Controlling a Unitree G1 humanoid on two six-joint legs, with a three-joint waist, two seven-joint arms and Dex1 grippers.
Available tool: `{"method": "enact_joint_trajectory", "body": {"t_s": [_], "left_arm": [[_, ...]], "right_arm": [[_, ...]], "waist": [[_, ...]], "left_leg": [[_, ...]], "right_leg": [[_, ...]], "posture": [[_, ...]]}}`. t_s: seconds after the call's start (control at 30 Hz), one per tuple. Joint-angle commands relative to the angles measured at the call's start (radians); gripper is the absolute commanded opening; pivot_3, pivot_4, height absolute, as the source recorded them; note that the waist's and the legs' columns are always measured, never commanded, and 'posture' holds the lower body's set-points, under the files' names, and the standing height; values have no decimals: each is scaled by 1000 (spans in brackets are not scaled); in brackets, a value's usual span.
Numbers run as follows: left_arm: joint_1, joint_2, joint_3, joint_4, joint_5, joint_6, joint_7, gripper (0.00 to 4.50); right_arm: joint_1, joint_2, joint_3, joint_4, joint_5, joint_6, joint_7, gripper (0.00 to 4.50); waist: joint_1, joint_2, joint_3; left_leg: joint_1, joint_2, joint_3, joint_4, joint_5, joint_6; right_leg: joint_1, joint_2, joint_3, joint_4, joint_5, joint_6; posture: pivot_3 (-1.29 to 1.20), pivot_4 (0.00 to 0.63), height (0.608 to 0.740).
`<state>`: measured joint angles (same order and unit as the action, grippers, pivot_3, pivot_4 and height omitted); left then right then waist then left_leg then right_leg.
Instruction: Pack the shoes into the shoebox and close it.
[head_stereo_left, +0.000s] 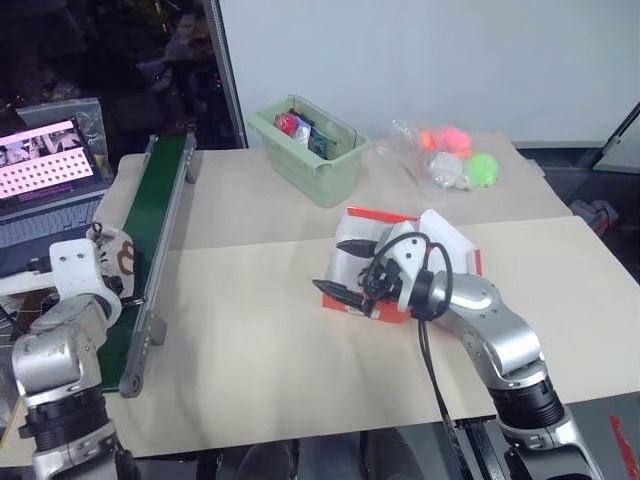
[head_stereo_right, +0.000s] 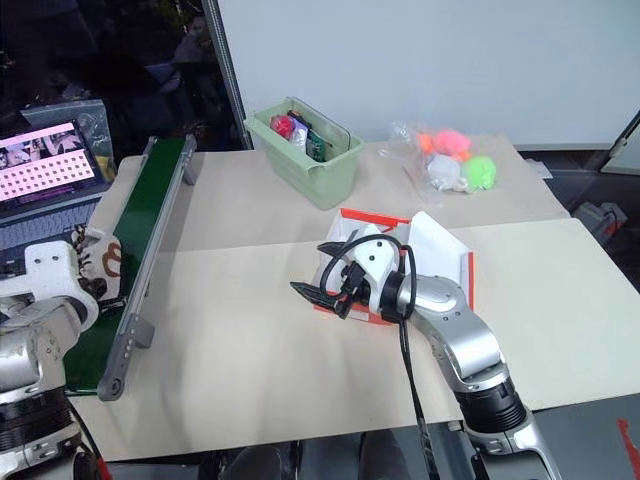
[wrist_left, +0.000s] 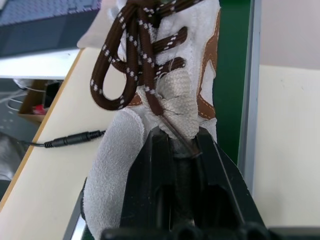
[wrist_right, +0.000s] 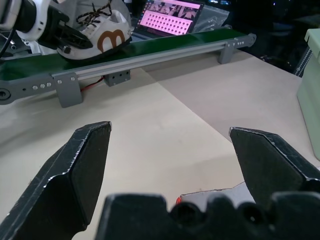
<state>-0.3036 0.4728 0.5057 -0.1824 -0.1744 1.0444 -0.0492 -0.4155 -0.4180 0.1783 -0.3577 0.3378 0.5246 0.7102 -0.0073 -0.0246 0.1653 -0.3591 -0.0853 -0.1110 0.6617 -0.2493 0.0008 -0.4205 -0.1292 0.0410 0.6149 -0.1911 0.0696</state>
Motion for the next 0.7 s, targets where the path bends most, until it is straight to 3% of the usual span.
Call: {"method": "enact_joint_trajectory", "body": {"t_s": [0.03, 0.4, 0.57, 0.7], "left_arm": [[-35, 0, -48, -50, 44, -98, 38, 136], [-74, -47, -215, -178, 47, -244, 5, 136], [-94, -113, -283, -242, -5, -292, -51, 136], [-117, -221, -338, -303, -120, -289, -112, 136]], "right_arm": [[-36, 22, -28, 8, 14, 6, -24, 4500], [-199, 214, -271, 160, 291, 355, -233, 4500], [-276, 298, -389, 246, 436, 545, -349, 4500], [-334, 351, -462, 342, 514, 651, -427, 4500]], "waist": [[-1, -2, 0], [-9, -6, 2], [-8, -6, 2], [-10, -6, 2]], "left_leg": [[-1, 0, 0, 0, 0, 0], [-19, 0, -3, 0, -1, 0], [-20, 1, -3, 0, -1, 0], [-21, 1, -2, 0, -1, 0]], "right_leg": [[-1, 0, 0, 0, 0, -1], [-20, 0, 0, -1, 3, -4], [-20, 0, 0, -1, 4, -6], [-20, 1, 0, -1, 4, -6]], "posture": [[0, 150, 740], [0, 150, 740], [0, 150, 740], [0, 150, 740]]}}
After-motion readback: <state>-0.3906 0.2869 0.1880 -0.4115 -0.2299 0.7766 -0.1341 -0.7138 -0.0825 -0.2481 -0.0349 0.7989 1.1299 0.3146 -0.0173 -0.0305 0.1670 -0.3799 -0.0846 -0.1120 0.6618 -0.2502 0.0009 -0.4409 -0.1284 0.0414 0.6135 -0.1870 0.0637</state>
